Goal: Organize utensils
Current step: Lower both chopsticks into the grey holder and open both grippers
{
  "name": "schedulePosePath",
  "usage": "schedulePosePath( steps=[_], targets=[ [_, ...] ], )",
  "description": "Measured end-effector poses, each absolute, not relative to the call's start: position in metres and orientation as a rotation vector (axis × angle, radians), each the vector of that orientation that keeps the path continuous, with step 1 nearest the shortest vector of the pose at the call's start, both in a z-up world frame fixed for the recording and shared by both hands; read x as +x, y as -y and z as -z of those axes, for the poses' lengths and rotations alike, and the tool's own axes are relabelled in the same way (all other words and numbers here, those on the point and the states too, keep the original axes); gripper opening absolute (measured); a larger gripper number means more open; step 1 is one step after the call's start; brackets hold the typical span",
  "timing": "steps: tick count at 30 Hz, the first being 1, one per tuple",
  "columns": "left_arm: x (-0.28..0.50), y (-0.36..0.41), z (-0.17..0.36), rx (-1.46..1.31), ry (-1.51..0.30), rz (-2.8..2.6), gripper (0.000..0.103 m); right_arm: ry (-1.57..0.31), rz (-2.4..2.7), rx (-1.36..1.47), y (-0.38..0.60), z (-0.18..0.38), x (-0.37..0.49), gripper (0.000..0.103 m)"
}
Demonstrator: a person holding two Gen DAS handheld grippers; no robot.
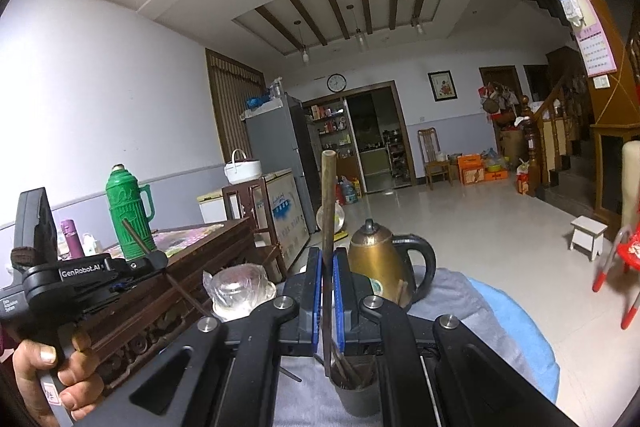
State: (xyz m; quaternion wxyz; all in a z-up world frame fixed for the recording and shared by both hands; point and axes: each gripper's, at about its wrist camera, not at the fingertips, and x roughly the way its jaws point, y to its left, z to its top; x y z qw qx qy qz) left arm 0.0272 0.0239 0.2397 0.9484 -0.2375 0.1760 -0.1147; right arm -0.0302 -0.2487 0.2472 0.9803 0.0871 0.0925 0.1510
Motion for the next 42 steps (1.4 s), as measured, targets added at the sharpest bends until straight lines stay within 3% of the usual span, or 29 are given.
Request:
schedulePosePath(
  steps=[11, 17, 28, 42],
  targets=[
    [0.067, 0.001, -0.242, -0.364, -0.43, 0.271, 0.006, -0.313, -0.292, 0.208, 0.265, -0.24, 0.03, 0.006],
    [0.086, 0.021, -0.223, -0.324, -0.488, 0.26, 0.006, -0.445, -0.308, 0.21, 0.274, -0.212, 0.063, 0.006],
    [0.112, 0.037, -0.199, -0.294, -0.52, 0.216, 0.007, -0.442, -0.282, 0.203, 0.269, -0.202, 0.081, 0.006],
    [0.144, 0.058, -0.151, -0.253, -0.705, 0.229, 0.007, -0.672, -0.309, 0.148, 0.237, -0.152, 0.116, 0.006]
  ],
)
